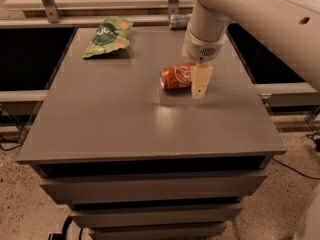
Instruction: Knock coke can over
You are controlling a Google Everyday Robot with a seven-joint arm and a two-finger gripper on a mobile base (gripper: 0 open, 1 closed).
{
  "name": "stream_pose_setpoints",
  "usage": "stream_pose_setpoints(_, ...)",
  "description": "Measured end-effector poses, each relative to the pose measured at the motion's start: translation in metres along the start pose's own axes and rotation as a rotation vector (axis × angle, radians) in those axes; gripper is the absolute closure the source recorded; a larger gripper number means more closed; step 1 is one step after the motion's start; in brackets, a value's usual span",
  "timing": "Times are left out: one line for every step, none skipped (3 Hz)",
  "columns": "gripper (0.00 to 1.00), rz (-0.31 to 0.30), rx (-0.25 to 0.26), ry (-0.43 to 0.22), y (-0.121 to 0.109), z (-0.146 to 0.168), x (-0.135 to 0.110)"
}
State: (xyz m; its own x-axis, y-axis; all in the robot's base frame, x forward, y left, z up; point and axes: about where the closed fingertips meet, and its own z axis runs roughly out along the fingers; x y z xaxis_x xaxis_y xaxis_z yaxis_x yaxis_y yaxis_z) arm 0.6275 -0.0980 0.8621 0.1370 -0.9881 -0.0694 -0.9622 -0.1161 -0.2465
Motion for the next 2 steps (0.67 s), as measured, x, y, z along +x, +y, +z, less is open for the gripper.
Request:
stream_pose_setpoints(0.00,0.016,-0.029,0.025,0.0129,0.0002,0.0048)
stream_pose_setpoints(0.00,0.016,-0.029,0.025,0.0129,0.0003,0.0048)
